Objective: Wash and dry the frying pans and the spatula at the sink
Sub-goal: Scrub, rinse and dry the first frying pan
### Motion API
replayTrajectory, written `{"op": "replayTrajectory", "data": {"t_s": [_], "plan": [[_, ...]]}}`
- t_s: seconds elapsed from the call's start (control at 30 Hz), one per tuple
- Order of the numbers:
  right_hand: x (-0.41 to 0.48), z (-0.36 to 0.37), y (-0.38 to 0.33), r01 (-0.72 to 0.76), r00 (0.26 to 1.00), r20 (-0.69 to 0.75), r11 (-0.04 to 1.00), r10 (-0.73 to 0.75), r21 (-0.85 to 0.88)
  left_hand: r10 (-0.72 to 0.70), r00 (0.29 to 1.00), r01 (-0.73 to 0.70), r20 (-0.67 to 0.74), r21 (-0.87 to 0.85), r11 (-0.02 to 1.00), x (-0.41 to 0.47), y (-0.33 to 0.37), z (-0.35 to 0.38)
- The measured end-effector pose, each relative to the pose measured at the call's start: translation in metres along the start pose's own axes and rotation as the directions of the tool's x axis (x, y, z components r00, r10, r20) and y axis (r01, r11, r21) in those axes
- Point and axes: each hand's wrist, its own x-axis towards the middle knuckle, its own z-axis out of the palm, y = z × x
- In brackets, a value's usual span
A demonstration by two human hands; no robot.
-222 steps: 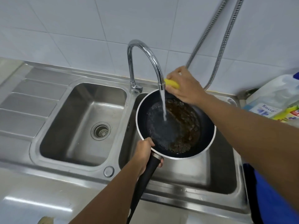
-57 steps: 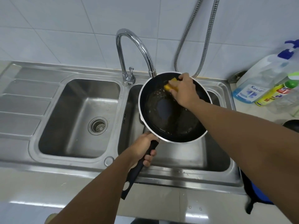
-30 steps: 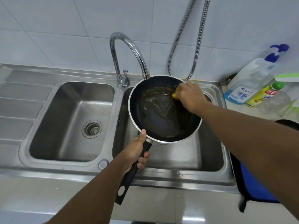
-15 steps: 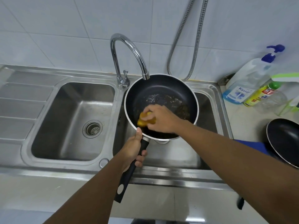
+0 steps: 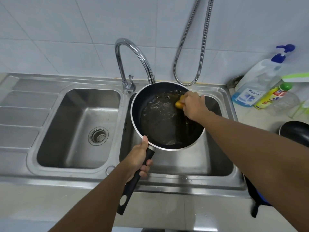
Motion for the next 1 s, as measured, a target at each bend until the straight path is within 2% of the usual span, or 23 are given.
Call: {"op": "replayTrajectory", "data": {"t_s": [0.13,0.27,0.47,0.57,0.67,0.8,0.87,1.0], "plan": [[0.019,-0.007,-0.033,0.134,0.989,0.035,0.969,-0.145,0.208,0.028,0.999,-0.029,0.028,0.033,0.999,-0.001,0.001,0.006],[0.013,-0.013,-0.065,0.298,0.938,0.101,0.919,-0.333,0.259,0.103,0.991,-0.111,0.085,0.103,0.988,-0.001,0.007,0.009],[-0.007,-0.006,-0.068,0.361,0.880,0.186,0.869,-0.438,0.337,0.092,0.992,-0.100,0.083,0.088,0.991,0.005,0.011,0.007],[-0.014,-0.008,-0.042,0.328,0.868,0.239,0.864,-0.435,0.381,0.078,0.994,-0.083,0.079,0.061,0.995,0.011,0.014,0.007],[-0.011,-0.012,-0.009,0.300,0.890,0.245,0.900,-0.384,0.317,0.064,0.996,-0.068,0.069,0.056,0.996,0.015,0.016,0.007],[0.012,-0.014,0.027,0.179,0.968,0.148,0.971,-0.203,0.157,0.058,0.995,-0.067,0.080,0.115,0.991,0.014,0.020,0.005],[0.027,-0.010,0.031,0.137,0.984,0.091,0.978,-0.152,0.155,0.055,0.994,-0.069,0.091,0.149,0.986,0.014,0.021,0.005],[0.047,0.001,0.000,0.222,0.974,-0.008,0.944,-0.227,0.243,0.067,0.994,-0.081,0.085,0.181,0.980,0.017,0.023,0.009]]}}
